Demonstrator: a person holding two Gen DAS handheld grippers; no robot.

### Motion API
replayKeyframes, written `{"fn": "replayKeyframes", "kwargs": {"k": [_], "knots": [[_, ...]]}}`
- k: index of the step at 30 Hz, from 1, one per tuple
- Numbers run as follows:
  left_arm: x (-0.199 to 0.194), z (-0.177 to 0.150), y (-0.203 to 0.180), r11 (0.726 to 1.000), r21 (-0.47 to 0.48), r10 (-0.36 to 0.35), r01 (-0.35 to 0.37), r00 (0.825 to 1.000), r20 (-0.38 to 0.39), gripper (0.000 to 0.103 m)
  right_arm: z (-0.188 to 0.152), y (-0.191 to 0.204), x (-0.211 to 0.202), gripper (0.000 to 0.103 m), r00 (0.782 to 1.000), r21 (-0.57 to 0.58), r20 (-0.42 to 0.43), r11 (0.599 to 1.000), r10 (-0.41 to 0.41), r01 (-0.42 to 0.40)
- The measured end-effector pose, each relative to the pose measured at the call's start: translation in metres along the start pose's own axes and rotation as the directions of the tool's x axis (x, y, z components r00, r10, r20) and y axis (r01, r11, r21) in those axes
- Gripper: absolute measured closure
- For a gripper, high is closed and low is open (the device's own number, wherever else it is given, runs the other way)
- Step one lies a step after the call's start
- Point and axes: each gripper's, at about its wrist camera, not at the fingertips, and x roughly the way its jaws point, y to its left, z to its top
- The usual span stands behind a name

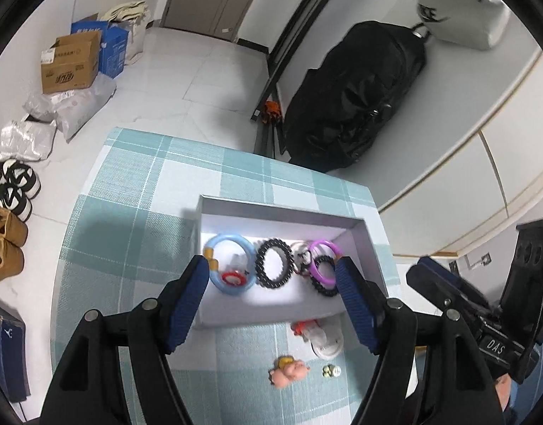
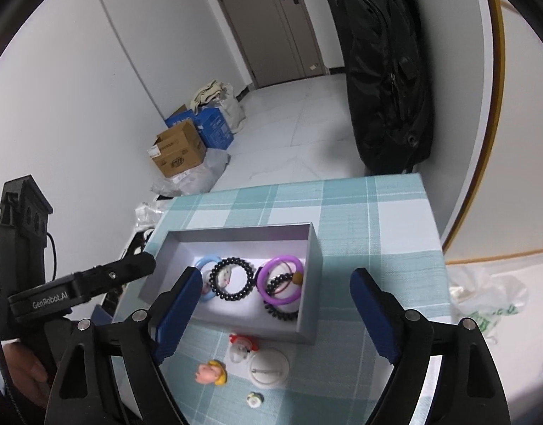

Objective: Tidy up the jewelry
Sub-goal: 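Withdraw both open tools from the box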

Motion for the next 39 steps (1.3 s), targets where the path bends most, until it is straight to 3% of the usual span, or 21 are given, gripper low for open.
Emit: {"fn": "replayKeyframes", "kwargs": {"k": [7,14,17,25,39], "knots": [[-0.015,-0.015,-0.009,0.996,0.085,0.021,-0.023,0.999,0.031,0.033,-0.012,0.010,-0.017,0.007,0.999,-0.061,0.037,0.998,-0.004,0.006],[-0.022,-0.032,-0.008,0.995,0.084,0.050,-0.054,0.997,0.050,0.033,-0.028,0.012,-0.024,0.005,0.999,-0.054,0.019,0.998,0.043,-0.042],[-0.025,-0.039,-0.013,0.992,0.104,0.063,-0.069,0.996,0.060,0.033,-0.036,0.013,-0.026,0.004,0.999,-0.053,0.017,0.998,0.028,-0.027],[-0.018,-0.062,-0.019,0.987,0.134,0.087,-0.088,0.996,0.012,0.033,-0.061,0.010,-0.026,0.003,0.999,-0.069,-0.043,0.997,-0.031,0.028],[-0.007,-0.082,-0.009,0.986,0.116,0.127,-0.121,0.991,-0.050,0.033,-0.100,0.026,0.006,0.004,0.982,-0.188,-0.186,0.982,-0.042,0.006]]}}
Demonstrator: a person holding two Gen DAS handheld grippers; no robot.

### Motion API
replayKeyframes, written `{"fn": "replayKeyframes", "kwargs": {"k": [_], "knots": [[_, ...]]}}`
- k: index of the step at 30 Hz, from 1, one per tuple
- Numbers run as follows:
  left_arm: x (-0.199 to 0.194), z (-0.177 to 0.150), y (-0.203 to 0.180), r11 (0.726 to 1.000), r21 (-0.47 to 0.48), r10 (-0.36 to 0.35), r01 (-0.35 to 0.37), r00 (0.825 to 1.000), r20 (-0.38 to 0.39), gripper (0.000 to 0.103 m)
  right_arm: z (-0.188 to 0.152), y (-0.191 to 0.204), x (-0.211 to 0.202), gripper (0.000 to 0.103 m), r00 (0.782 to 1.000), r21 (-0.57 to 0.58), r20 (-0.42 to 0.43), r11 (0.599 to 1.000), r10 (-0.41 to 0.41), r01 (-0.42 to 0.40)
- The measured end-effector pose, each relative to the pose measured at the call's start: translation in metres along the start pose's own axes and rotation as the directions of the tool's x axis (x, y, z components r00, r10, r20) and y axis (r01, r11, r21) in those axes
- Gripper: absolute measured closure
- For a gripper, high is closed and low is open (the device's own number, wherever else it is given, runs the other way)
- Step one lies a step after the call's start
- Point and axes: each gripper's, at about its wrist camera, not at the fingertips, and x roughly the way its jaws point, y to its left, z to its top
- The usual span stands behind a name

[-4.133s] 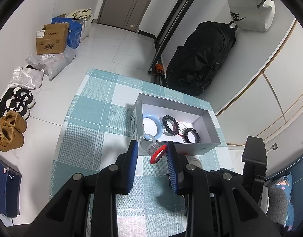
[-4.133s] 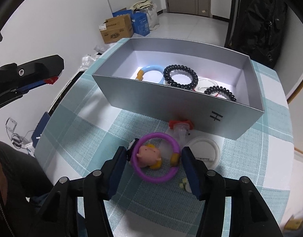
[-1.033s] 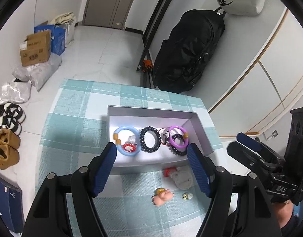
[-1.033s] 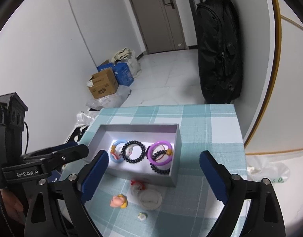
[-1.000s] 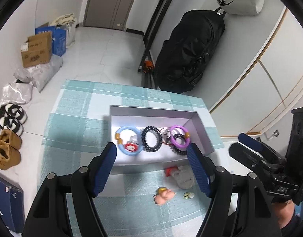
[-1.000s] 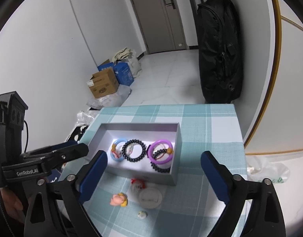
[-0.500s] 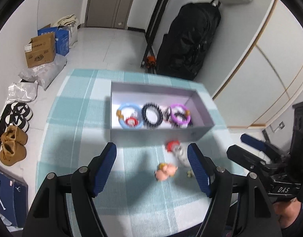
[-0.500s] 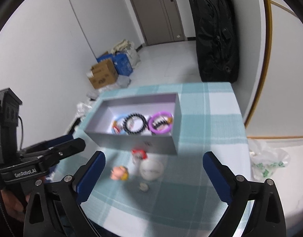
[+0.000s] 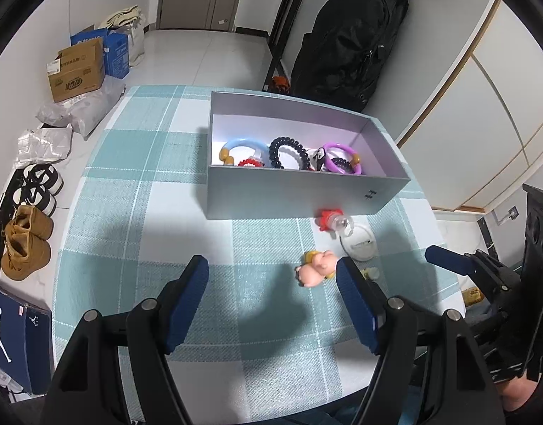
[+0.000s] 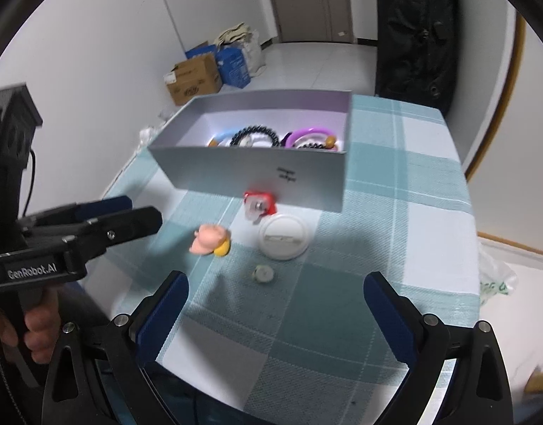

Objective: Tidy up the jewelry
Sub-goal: 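Withdraw both open tools from the box, then grasp the small white round charm with the right tool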

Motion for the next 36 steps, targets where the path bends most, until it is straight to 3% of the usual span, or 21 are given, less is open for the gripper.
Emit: {"fn": "replayKeyframes", "kwargs": {"k": [6,10,17,20,22,24,26,31,36], "knots": [[-0.002,-0.004,-0.002,1.000,0.016,0.006,-0.006,1.000,0.006,0.033,-0.006,0.004,0.016,0.006,0.999,-0.025,-0.032,1.000,0.016,-0.017],[-0.003,-0.004,-0.001,1.000,0.023,0.008,-0.008,1.000,0.017,0.033,-0.005,0.009,0.020,0.022,0.999,-0.060,-0.034,0.998,-0.013,0.011],[-0.001,-0.001,0.009,1.000,-0.024,0.013,-0.012,1.000,0.028,0.033,-0.014,0.027,0.031,0.039,0.993,-0.117,-0.004,0.986,-0.118,0.117],[0.004,-0.002,0.015,0.998,-0.057,0.015,-0.014,1.000,0.021,0.033,-0.015,0.031,0.030,0.056,0.991,-0.110,0.016,0.985,-0.131,0.132],[0.007,-0.003,0.017,0.997,-0.068,0.037,-0.035,0.999,0.016,0.033,-0.015,0.032,0.029,0.073,0.990,-0.089,0.023,0.986,-0.138,0.139],[0.010,-0.004,0.019,0.996,-0.071,0.051,-0.050,0.999,0.014,0.033,-0.015,0.031,0.029,0.076,0.988,-0.067,0.030,0.986,-0.150,0.152],[0.012,-0.004,0.020,0.994,-0.078,0.072,-0.071,0.997,0.012,0.033,-0.014,0.033,0.029,0.086,0.988,-0.058,0.033,0.987,-0.150,0.152],[0.014,-0.002,0.022,0.992,-0.078,0.096,-0.095,0.995,0.016,0.033,-0.015,0.034,0.027,0.090,0.990,-0.031,0.031,0.990,-0.134,0.135],[0.017,-0.004,0.017,0.997,-0.066,0.043,-0.043,0.999,0.007,0.033,-0.012,0.031,0.023,0.093,0.993,-0.013,0.034,0.993,-0.114,0.115]]}}
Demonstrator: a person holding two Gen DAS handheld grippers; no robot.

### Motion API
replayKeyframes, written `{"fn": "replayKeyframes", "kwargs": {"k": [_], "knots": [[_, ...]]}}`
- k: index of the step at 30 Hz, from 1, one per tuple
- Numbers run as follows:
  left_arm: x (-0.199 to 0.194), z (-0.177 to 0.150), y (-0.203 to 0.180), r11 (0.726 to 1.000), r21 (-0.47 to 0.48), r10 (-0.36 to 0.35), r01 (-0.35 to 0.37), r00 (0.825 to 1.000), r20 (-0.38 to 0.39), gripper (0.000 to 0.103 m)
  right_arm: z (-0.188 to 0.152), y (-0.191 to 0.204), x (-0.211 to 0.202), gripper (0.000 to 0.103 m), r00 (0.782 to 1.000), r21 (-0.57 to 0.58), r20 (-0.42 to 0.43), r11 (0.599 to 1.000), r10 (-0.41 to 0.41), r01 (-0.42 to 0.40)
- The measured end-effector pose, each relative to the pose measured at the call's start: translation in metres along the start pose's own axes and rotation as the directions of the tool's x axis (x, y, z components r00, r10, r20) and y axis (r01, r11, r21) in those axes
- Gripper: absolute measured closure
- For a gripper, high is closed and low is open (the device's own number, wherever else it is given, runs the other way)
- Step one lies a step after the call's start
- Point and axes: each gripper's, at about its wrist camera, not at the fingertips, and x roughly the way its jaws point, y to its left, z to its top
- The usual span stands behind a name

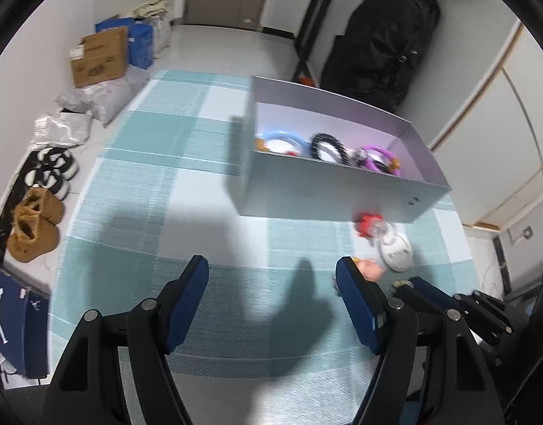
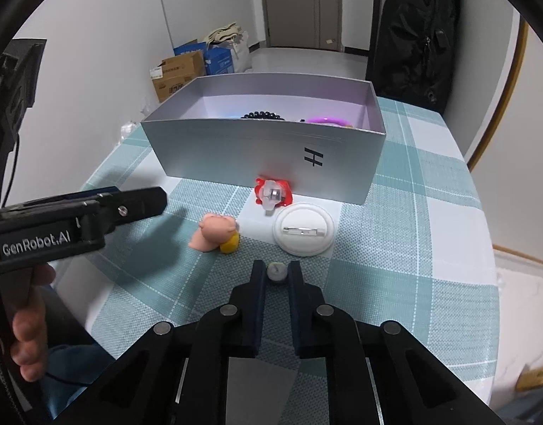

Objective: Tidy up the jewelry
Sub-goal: 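Grasp the small white round charm with the right tool, then grasp the pink pig doll with the left tool while the right tool holds the charm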

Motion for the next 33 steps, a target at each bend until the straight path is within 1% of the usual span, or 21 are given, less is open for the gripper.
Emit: {"fn": "replayKeyframes", "kwargs": {"k": [4,5,8,13,17,21,27,29,31,33], "knots": [[0.004,-0.005,-0.016,0.997,0.042,-0.064,0.065,0.998,-0.026,0.033,0.000,0.000,-0.005,0.093,1.000,-0.009,0.011,1.000,0.004,-0.004],[0.004,-0.006,-0.020,0.996,0.059,-0.063,0.065,0.998,-0.028,0.033,0.000,0.000,-0.007,0.093,1.000,-0.011,0.018,1.000,-0.002,0.002],[0.007,-0.010,-0.030,0.993,0.101,-0.050,0.054,0.998,-0.033,0.033,-0.001,-0.005,-0.010,0.093,1.000,-0.005,0.022,1.000,-0.003,0.003],[0.011,-0.010,-0.034,0.995,0.092,-0.045,0.049,0.998,-0.044,0.033,-0.004,-0.018,-0.015,0.093,1.000,0.022,0.023,1.000,0.017,-0.018],[0.013,-0.009,-0.036,0.993,0.111,-0.028,0.032,0.999,-0.039,0.033,-0.006,-0.027,-0.019,0.093,0.999,0.026,0.032,0.999,0.017,-0.018],[0.014,-0.010,-0.038,0.991,0.134,-0.003,0.007,1.000,-0.024,0.033,-0.005,-0.038,-0.021,0.093,0.999,0.068,0.035,0.997,0.021,-0.023],[0.015,-0.012,-0.046,0.982,0.188,0.032,-0.029,0.999,-0.011,0.034,-0.002,-0.046,-0.026,0.093,0.999,0.094,0.050,0.996,-0.003,-0.002],[0.016,-0.012,-0.051,0.975,0.218,0.045,-0.043,0.999,-0.005,0.052,-0.003,-0.047,-0.027,0.093,0.999,0.101,0.051,0.995,-0.011,0.006],[0.016,-0.012,-0.054,0.972,0.235,0.028,-0.025,1.000,-0.010,0.062,-0.003,-0.050,-0.027,0.093,0.999,0.118,0.049,0.993,-0.012,0.007],[0.016,-0.013,-0.058,0.964,0.263,0.036,-0.033,0.999,-0.010,0.066,-0.003,-0.053,-0.027,0.093,0.999,0.128,0.051,0.992,-0.018,0.011]]}}
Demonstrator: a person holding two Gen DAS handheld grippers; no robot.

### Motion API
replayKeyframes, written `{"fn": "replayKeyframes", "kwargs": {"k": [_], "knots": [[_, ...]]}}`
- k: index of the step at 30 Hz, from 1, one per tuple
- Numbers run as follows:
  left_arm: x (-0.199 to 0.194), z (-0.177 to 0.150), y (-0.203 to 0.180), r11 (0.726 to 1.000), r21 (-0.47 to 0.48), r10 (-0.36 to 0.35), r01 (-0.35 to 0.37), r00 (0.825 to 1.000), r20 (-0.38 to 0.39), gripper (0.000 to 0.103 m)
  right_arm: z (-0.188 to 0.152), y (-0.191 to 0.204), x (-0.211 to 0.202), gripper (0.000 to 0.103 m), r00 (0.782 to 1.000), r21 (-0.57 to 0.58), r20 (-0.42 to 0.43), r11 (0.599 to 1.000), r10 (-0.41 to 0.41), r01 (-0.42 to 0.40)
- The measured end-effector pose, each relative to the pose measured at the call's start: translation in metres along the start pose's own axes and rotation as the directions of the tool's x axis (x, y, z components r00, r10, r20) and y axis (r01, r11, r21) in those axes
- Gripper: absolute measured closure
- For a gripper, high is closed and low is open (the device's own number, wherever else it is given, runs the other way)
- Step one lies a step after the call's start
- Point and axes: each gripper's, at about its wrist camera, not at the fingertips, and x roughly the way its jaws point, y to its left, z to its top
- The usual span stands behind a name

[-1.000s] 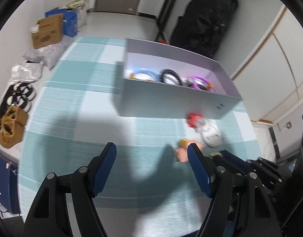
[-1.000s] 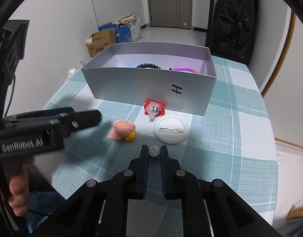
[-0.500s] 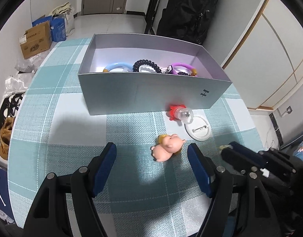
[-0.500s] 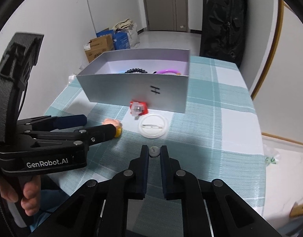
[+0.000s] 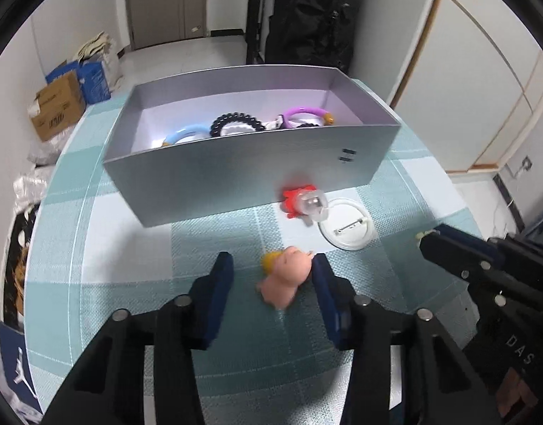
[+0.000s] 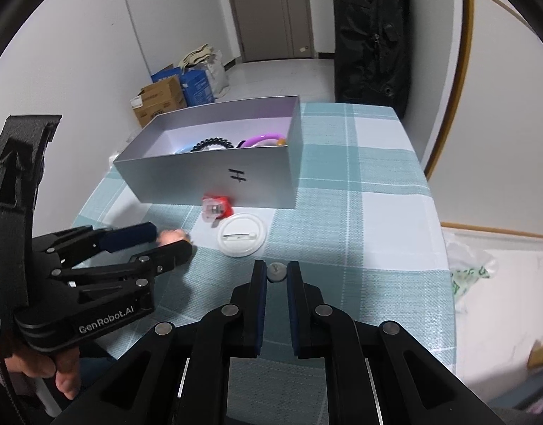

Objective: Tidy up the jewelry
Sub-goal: 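Grasp the pink pig doll with the left tool while the right tool holds the charm, then carry the pig doll and white charm into the grey box with both tools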

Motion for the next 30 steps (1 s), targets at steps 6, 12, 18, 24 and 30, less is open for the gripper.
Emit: {"fn": "replayKeyframes", "kwargs": {"k": [6,12,18,24,30], "knots": [[-0.001,-0.001,-0.002,1.000,0.027,0.011,-0.011,1.000,-0.001,0.080,-0.001,0.000,-0.001,0.093,1.000,0.002,0.002,1.000,-0.013,0.013],[-0.002,0.001,0.001,1.000,0.014,-0.003,0.003,1.000,-0.007,0.080,-0.002,0.004,-0.001,0.093,1.000,-0.014,0.006,1.000,-0.019,0.019],[-0.004,0.004,0.004,0.999,0.006,-0.036,0.036,0.999,-0.002,0.080,-0.003,0.007,-0.001,0.093,1.000,-0.032,0.008,0.999,-0.019,0.019],[-0.015,0.009,0.013,0.996,-0.030,-0.079,0.080,0.996,0.031,0.080,0.002,0.012,-0.001,0.093,1.000,-0.032,0.018,0.999,-0.012,0.013],[-0.036,0.013,0.014,0.993,-0.043,-0.107,0.111,0.990,0.096,0.080,0.010,0.024,-0.005,0.093,0.999,-0.059,0.042,0.998,-0.001,0.003]]}}
